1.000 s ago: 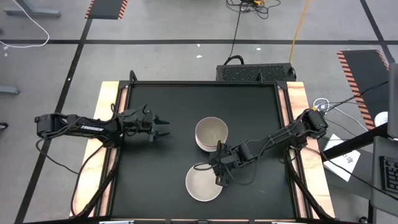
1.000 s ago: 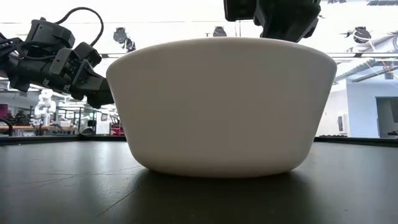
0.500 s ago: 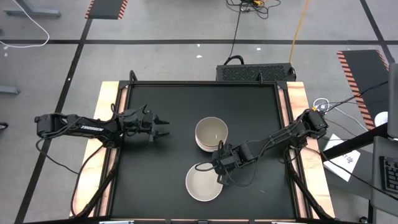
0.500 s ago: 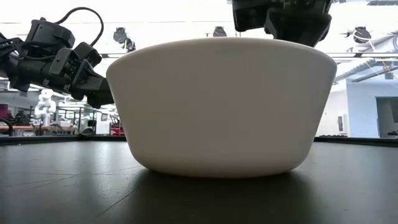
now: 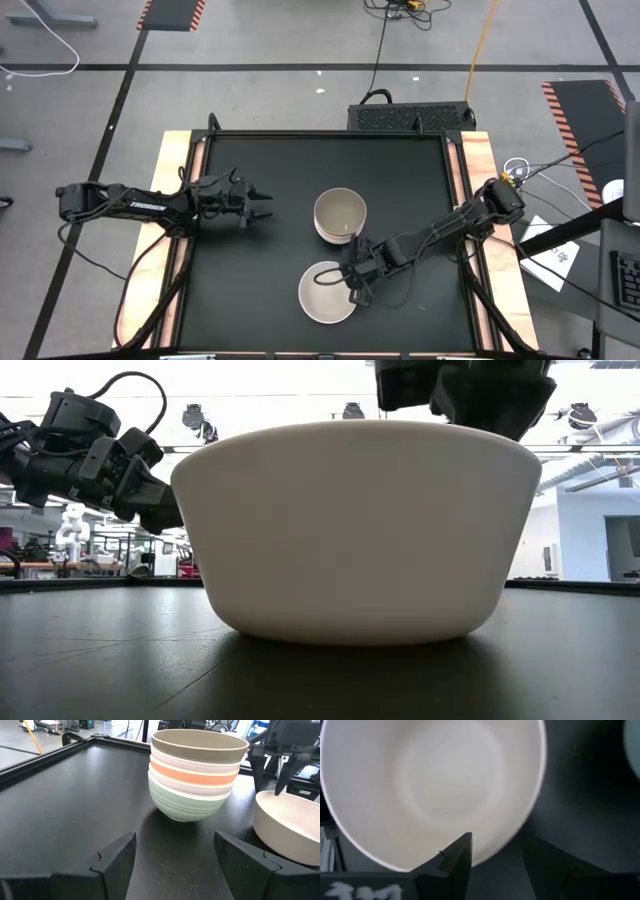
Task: Nest bowls inside each other
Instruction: Stack the light brown bowl on the gray bowl
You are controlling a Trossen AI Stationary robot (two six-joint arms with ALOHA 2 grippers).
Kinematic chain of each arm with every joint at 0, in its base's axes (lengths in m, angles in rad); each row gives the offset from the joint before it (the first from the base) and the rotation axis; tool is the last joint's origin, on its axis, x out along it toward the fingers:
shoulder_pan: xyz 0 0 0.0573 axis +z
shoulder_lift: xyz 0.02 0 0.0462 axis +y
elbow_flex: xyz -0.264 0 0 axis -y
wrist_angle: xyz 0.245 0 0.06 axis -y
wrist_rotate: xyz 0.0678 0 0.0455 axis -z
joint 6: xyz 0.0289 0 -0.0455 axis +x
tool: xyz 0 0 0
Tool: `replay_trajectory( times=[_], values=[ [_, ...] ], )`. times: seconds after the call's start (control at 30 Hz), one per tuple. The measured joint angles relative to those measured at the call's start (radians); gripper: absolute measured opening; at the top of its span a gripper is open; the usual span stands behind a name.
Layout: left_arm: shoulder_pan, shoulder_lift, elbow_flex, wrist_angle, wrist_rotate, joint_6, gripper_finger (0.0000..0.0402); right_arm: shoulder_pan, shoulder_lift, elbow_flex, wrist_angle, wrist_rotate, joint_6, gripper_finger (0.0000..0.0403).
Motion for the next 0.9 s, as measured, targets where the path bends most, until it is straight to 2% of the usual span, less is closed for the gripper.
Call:
replay_trajectory(
  times=[0.63,0.9],
  values=[
    [-0.020,0.000,0.000,-0.001,0.003,0.004,0.0271,-0.002,0.021,0.000,0.032,-0.037,-0.007,0.0160],
    [-0.020,0.000,0.000,-0.001,0.003,0.004,0.0271,-0.005,-0.021,0.000,0.029,-0.070,0.002,0.0188]
  ],
)
